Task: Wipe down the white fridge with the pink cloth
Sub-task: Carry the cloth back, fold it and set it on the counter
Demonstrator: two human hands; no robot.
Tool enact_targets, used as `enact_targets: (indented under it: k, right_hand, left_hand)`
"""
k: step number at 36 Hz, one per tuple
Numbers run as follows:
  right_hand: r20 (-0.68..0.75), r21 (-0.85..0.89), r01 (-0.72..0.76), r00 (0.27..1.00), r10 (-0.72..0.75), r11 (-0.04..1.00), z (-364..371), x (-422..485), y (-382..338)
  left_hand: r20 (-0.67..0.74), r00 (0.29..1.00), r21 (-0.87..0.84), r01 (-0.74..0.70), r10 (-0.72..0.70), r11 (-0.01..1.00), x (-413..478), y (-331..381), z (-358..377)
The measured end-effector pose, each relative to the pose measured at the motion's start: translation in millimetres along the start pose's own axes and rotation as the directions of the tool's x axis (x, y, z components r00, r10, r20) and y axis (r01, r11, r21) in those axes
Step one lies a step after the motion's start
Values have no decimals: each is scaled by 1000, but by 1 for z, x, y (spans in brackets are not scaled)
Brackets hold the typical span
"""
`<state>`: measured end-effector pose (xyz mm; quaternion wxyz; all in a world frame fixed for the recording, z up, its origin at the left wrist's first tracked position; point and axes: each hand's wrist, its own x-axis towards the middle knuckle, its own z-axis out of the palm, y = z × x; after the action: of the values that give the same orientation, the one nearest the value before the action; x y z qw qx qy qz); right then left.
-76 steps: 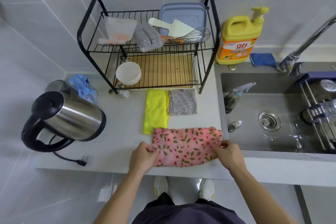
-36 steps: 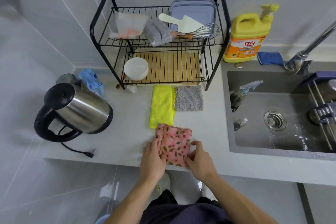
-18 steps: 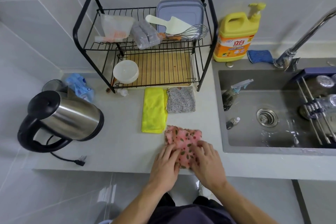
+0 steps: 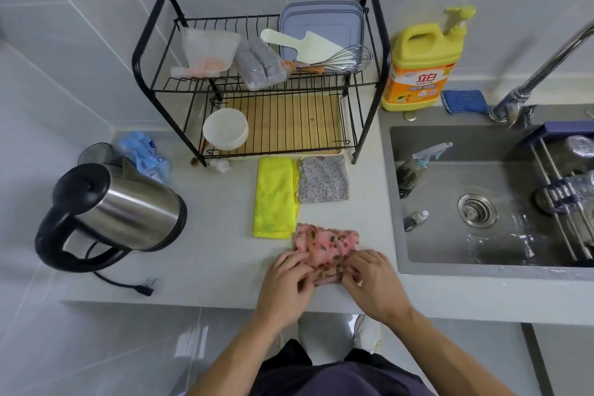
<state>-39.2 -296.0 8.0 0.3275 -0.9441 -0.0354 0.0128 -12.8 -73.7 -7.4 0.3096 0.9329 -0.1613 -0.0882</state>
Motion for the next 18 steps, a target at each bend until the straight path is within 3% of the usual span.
enact_targets:
  k: [3,6,9,14,15,18]
  right_hand:
    - [41,114,-161,987,158,980,-12,7,-7]
    - [206,223,-363,925,320,905,-26,13,-17]
    - [270,324,-482,872,409,814,-36,21,-25]
    - [294,508,-608,788,541,610,-38,37,-33]
    - [293,517,-623,774,562,588,-36,40,-33]
    - [231,431,-623,775,588,652,-26,42,-28]
  left_hand:
    - [57,991,-140,124,-117,982,11,8,-16]
    - [212,928,-371,367,-307,853,20,20,-34]
    - [240,907,-530,421,-346,736,28,22,-44]
    - [314,843,-648,526,-436,551,41,29,-52]
    - [302,834,-642,536,-463,548,43,29,-50]
    - [142,834,-443,535,-533,719,43,28,-39]
